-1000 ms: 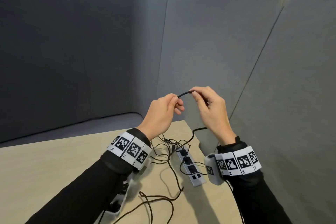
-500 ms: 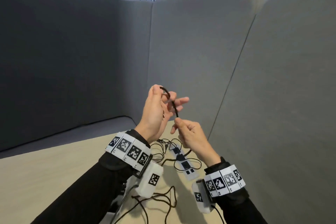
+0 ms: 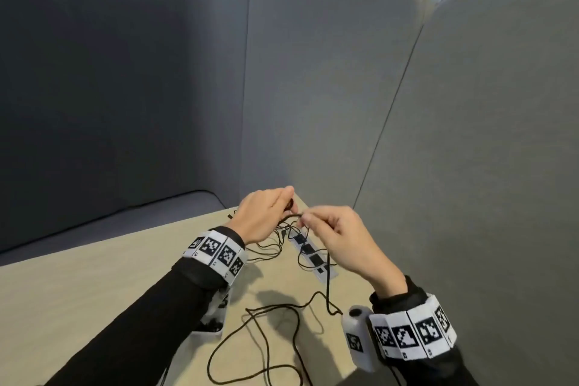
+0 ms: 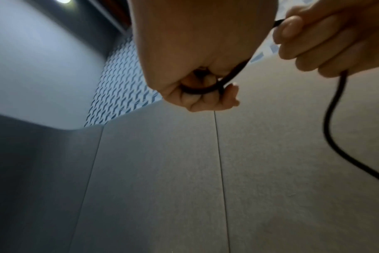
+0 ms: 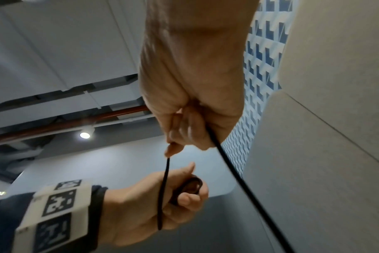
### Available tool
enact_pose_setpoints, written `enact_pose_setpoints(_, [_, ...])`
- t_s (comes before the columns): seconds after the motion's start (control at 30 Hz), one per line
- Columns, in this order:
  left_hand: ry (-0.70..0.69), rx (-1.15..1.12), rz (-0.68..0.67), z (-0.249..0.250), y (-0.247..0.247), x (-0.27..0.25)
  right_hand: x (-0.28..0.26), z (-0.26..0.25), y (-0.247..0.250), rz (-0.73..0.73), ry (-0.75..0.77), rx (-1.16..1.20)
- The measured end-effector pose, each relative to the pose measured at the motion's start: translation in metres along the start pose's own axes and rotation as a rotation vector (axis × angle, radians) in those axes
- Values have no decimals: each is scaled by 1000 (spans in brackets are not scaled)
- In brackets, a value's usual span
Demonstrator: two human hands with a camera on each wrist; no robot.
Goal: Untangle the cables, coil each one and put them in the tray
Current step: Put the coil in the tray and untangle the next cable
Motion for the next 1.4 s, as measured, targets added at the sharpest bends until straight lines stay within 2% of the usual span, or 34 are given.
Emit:
enact_pose_setpoints(0.07, [-100, 39, 10, 9, 3, -12, 7, 3, 6, 107, 12, 60])
enact_pose_setpoints(0.13, [-148, 52, 20, 12, 9, -23, 14, 15, 9, 196, -27, 218])
enact_pose_setpoints(0.27, [-70, -186, 109, -8, 27, -30, 26, 33, 6, 328, -152, 487])
enact_pose_setpoints(0.37, [100, -435, 266, -34, 41, -32, 31, 39, -12, 343, -205, 593])
enact_pose_setpoints(0.47, [313, -768, 424, -61, 49, -38, 35, 36, -38, 277, -186, 653])
enact_pose_setpoints(0.53, [429, -987, 461, -71, 47, -41, 36, 34, -58, 209, -183, 622])
enact_pose_setpoints(0.6, [478, -1130, 481, -73, 50, -44, 37, 33, -78, 134, -172, 520])
enact_pose_setpoints(0.8, [577, -1372, 565, -91, 60, -54, 37, 14, -138, -181, -76, 215])
enact_pose_setpoints(0.87, [608, -1252, 596, -107, 66, -59, 33, 3, -151, -298, -33, 39])
enact_pose_setpoints(0.9, [579, -1121, 606, -113, 74, -61, 31, -3, -156, -357, -5, -33])
enact_pose_setpoints(0.97, [443, -681, 577, -117, 92, -62, 27, -15, -155, -423, 17, -66])
enact_pose_setpoints(1.03, [281, -217, 460, -107, 94, -62, 33, -24, -139, -371, 24, -73])
enact_pose_setpoints(1.1, [145, -12, 357, -98, 86, -65, 44, -36, -119, -266, 89, -147])
enact_pose_setpoints(1.2, [14, 91, 259, -86, 74, -67, 62, -45, -101, -114, 163, -237])
enact_pose_setpoints(1.27, [-15, 96, 190, -85, 68, -68, 71, -42, -98, -45, 167, -184])
enact_pose_setpoints(1.33, [7, 9, 147, -91, 63, -72, 77, -36, -98, -12, 136, 28])
enact_pose_setpoints(1.4, [36, -119, 179, -97, 69, -77, 82, -25, -101, 17, 40, 293])
Point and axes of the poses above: each hand's wrist, its own x-axis towards the middle knuckle, its own y-axis out of the back of the hand, z = x × y, the point moved 10 cm from there along x, towards the middle knuckle, and after that the axes turned 7 degrees about x, right-handed, at the moved point
